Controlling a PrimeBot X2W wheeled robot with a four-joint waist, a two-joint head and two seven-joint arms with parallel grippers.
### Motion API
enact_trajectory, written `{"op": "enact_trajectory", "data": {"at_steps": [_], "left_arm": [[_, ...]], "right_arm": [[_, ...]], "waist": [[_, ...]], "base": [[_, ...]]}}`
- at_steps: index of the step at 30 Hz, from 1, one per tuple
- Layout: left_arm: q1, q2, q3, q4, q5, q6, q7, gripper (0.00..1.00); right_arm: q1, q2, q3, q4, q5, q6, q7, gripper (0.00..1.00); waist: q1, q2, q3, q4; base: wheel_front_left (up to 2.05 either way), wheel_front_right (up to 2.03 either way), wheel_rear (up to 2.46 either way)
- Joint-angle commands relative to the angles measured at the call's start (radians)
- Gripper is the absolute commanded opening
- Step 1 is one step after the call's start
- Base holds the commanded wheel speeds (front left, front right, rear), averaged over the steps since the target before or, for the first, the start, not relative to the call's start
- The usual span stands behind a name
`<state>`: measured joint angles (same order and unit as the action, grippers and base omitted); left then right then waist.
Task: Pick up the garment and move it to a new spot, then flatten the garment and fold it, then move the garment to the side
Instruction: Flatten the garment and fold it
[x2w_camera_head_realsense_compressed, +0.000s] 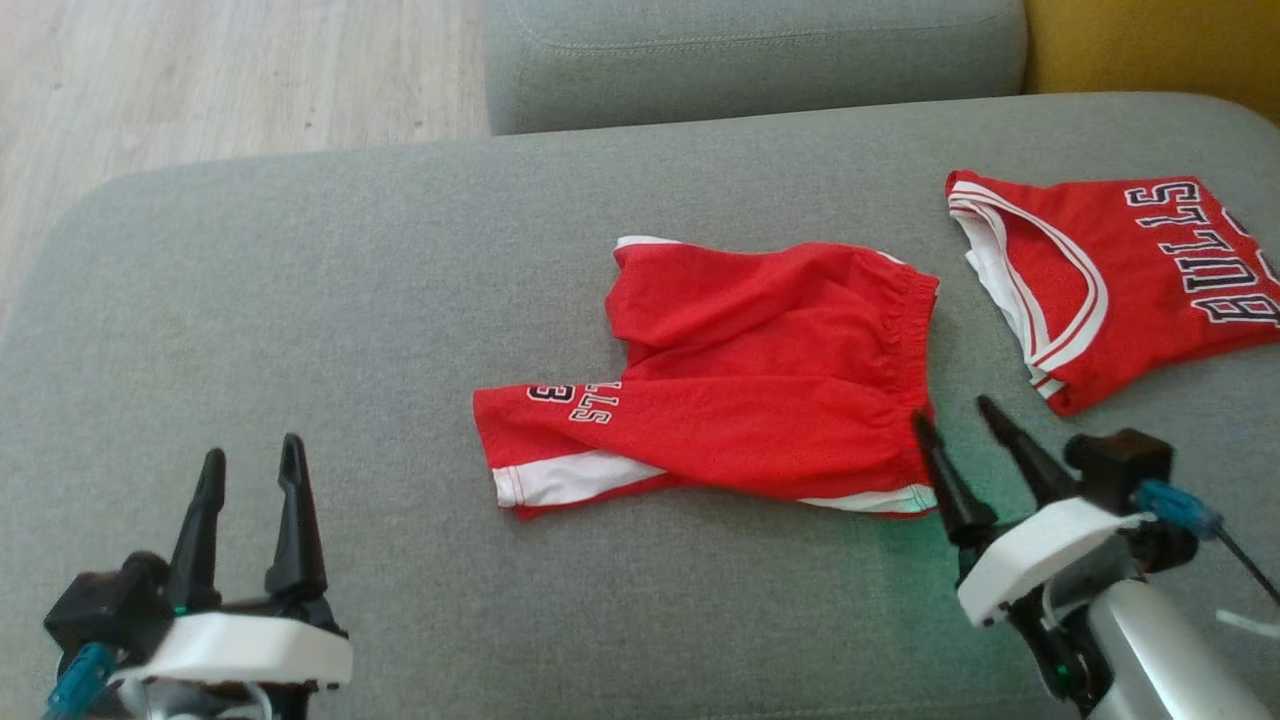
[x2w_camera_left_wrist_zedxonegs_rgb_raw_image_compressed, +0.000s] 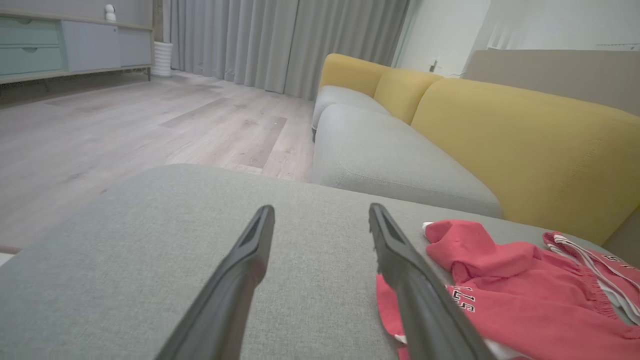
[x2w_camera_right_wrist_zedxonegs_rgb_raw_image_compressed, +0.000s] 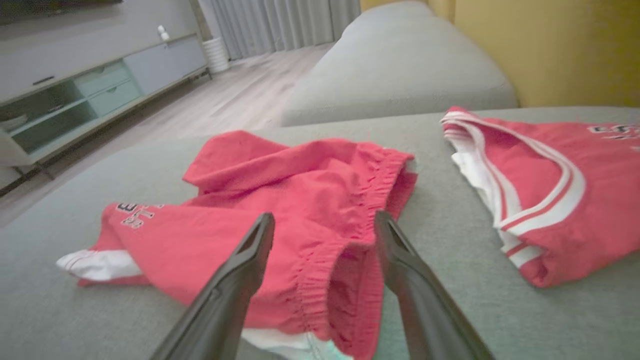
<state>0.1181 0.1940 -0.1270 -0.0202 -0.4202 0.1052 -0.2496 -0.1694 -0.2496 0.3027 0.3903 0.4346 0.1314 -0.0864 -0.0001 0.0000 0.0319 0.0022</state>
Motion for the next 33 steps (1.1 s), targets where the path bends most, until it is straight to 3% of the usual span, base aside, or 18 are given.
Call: {"op": "enact_trajectory", "data": {"at_steps": [1,4,8,10,11,12,13,14,25,33], "left_arm": [[-0.057,-0.008,0.055,-0.010,0.009,-0.015,-0.012,1.00],[-0.071,-0.029,0.067,0.009,0.027,-0.042,-0.012,1.00],[-0.083,-0.054,0.080,0.035,0.047,-0.075,-0.012,1.00],[-0.086,-0.064,0.091,0.044,0.055,-0.087,-0.012,1.00],[-0.087,-0.068,0.097,0.047,0.059,-0.094,-0.012,1.00],[-0.088,-0.072,0.103,0.051,0.062,-0.100,-0.012,1.00],[-0.088,-0.072,0.103,0.051,0.062,-0.100,-0.012,1.00],[-0.089,-0.076,0.107,0.055,0.066,-0.106,-0.012,1.00],[-0.117,-0.111,0.142,0.070,0.101,-0.150,-0.012,1.00],[-0.166,-0.126,0.144,0.085,0.119,-0.178,-0.012,1.00]], "right_arm": [[-0.036,-0.036,0.045,-0.037,0.024,-0.001,0.030,1.00],[-0.064,-0.062,0.092,-0.027,0.077,-0.001,0.129,1.00],[-0.093,-0.091,0.122,-0.015,0.134,-0.001,0.254,0.86],[-0.098,-0.099,0.119,-0.013,0.147,-0.001,0.288,0.64],[-0.100,-0.103,0.117,-0.011,0.151,-0.001,0.301,0.47],[-0.101,-0.105,0.114,-0.011,0.153,-0.001,0.307,0.21],[-0.101,-0.105,0.114,-0.011,0.153,-0.001,0.307,0.21],[-0.102,-0.105,0.109,-0.010,0.155,-0.001,0.311,0.00],[-0.184,-0.100,0.047,-0.029,0.184,-0.001,0.300,0.00],[-0.323,-0.141,0.031,0.070,0.267,-0.001,0.295,0.00]], "waist": [[0.0001,0.0000,0.005,0.004],[0.0001,0.0000,0.013,0.012],[0.0001,0.0000,0.016,0.031],[0.0001,0.0000,0.018,0.042],[0.0001,0.0000,0.019,0.048],[0.0001,0.0000,0.020,0.053],[0.0001,0.0000,0.020,0.053],[0.0001,0.0000,0.021,0.057],[0.0001,0.0000,0.079,0.105],[0.0001,0.0000,0.155,0.138]], "base": [[0.00,0.00,0.00],[0.00,0.00,0.00],[0.00,0.00,0.00],[0.00,0.00,0.00],[0.00,0.00,0.00],[0.00,0.00,0.00],[0.00,0.00,0.00],[0.00,0.00,0.00],[0.00,0.00,0.00],[0.00,0.00,0.00]]}}
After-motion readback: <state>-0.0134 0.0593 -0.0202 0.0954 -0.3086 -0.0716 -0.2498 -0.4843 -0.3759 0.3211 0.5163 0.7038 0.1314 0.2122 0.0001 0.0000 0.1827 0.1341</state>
